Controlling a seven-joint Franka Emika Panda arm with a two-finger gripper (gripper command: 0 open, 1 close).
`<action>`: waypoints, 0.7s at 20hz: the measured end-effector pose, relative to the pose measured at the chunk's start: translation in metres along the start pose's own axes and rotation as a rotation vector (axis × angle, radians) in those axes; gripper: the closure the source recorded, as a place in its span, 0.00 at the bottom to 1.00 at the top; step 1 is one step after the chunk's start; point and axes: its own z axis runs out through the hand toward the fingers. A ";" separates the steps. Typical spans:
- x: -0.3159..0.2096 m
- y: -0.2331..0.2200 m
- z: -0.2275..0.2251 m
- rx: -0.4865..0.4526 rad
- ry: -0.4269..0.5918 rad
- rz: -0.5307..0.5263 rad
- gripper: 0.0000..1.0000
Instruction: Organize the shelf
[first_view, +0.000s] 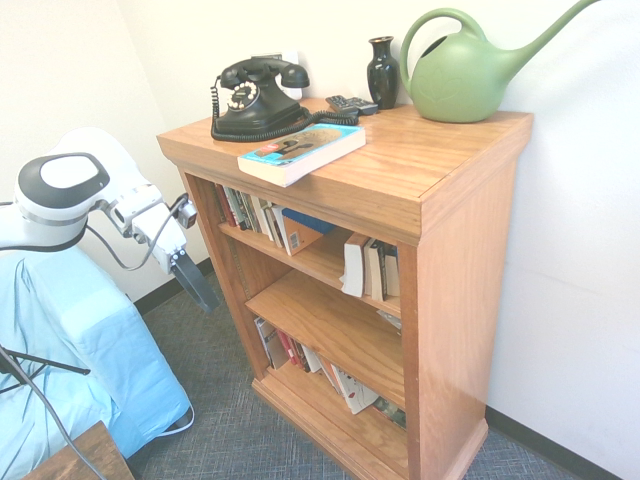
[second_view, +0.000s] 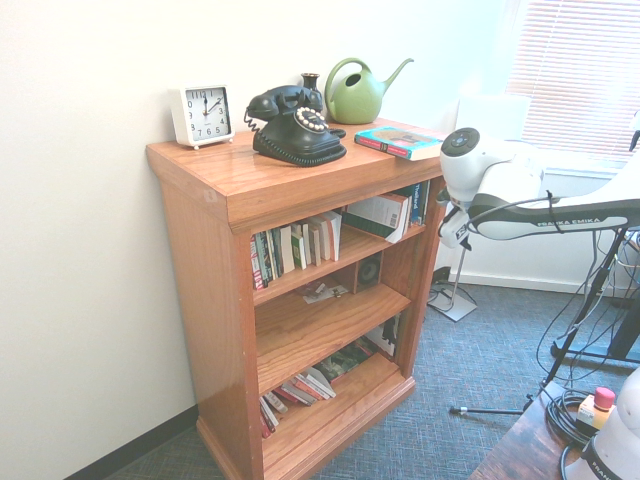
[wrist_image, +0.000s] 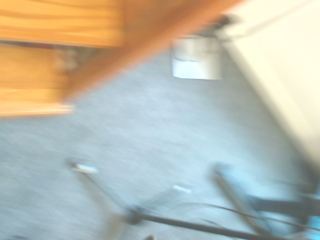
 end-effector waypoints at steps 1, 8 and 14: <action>0.005 0.000 -0.003 -0.030 0.026 -0.008 0.00; 0.020 -0.016 -0.041 -0.225 0.235 -0.055 0.00; 0.038 -0.029 -0.060 -0.382 0.395 -0.058 0.00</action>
